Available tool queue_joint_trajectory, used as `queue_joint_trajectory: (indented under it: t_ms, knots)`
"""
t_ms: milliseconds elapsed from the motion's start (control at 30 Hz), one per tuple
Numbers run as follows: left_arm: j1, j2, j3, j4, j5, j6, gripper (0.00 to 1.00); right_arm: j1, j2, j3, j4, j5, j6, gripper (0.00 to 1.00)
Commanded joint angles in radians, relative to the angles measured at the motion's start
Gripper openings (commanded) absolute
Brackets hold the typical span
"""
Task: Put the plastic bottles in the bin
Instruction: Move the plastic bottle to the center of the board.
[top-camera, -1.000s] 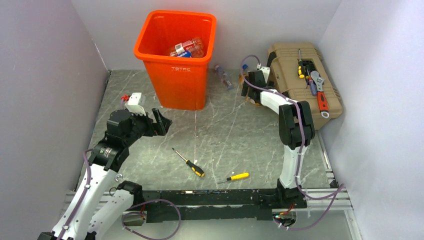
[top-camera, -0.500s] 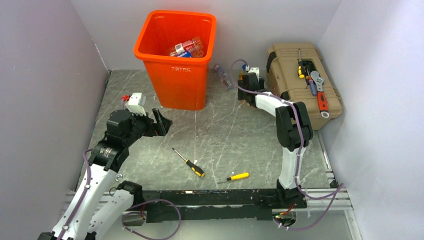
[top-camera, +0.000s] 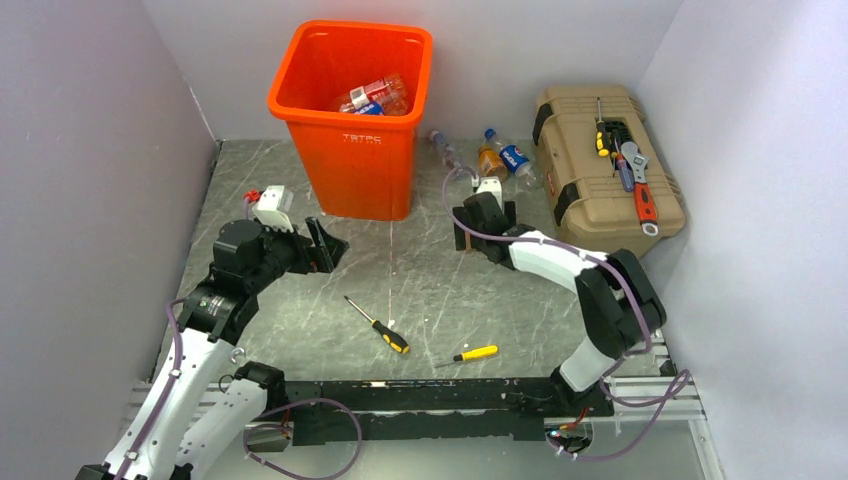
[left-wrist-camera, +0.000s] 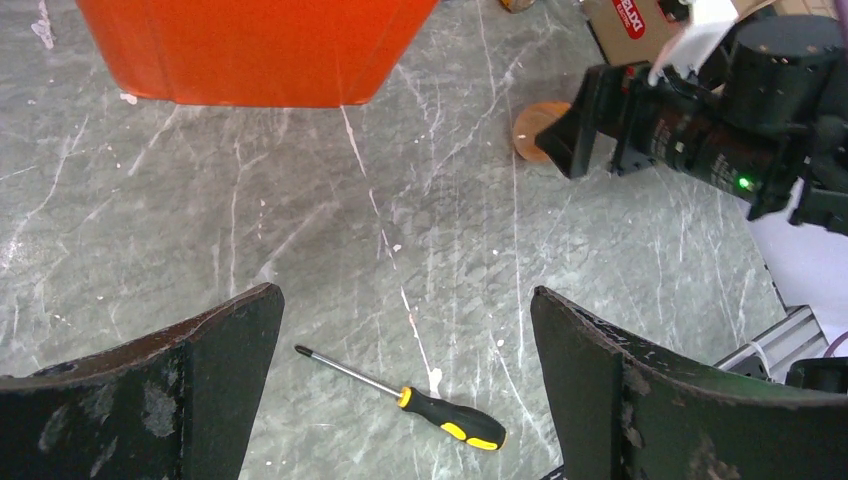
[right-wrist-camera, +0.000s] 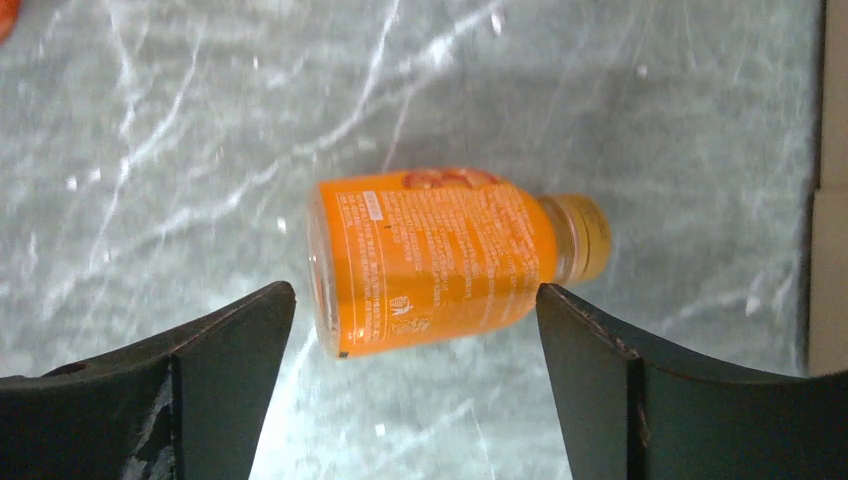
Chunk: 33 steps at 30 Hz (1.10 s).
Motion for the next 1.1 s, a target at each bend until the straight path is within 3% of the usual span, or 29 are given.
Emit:
queue_joint_trajectory:
  t_ms: [0, 167, 300, 433, 567, 767, 1067]
  knots:
    - [-0.005, -0.007, -0.007, 0.049, 0.027, -0.015, 0.99, 0.015, -0.174, -0.063, -0.078, 0.021, 0.131, 0.99]
    - [-0.005, -0.009, -0.003, 0.042, 0.013, -0.011, 0.99, 0.012, -0.407, -0.116, -0.148, -0.019, 0.266, 1.00]
    - [-0.005, -0.014, -0.004, 0.040, -0.003, -0.006, 0.99, -0.049, -0.522, -0.240, -0.110, -0.106, 0.507, 1.00]
    - [-0.005, 0.004, -0.005, 0.041, 0.003, -0.008, 0.99, -0.106, -0.540, -0.293, -0.109, -0.145, 0.792, 1.00]
    - [-0.005, 0.013, -0.003, 0.039, 0.012, -0.012, 0.99, -0.105, -0.497, -0.277, -0.162, -0.098, 0.962, 1.00]
    - [-0.005, -0.002, -0.007, 0.041, 0.008, -0.012, 0.99, -0.111, -0.425, -0.268, -0.213, -0.036, 1.032, 1.00]
    - [-0.008, -0.014, -0.006, 0.044, 0.016, -0.015, 0.99, -0.135, -0.333, -0.264, -0.237, -0.003, 0.944, 1.00]
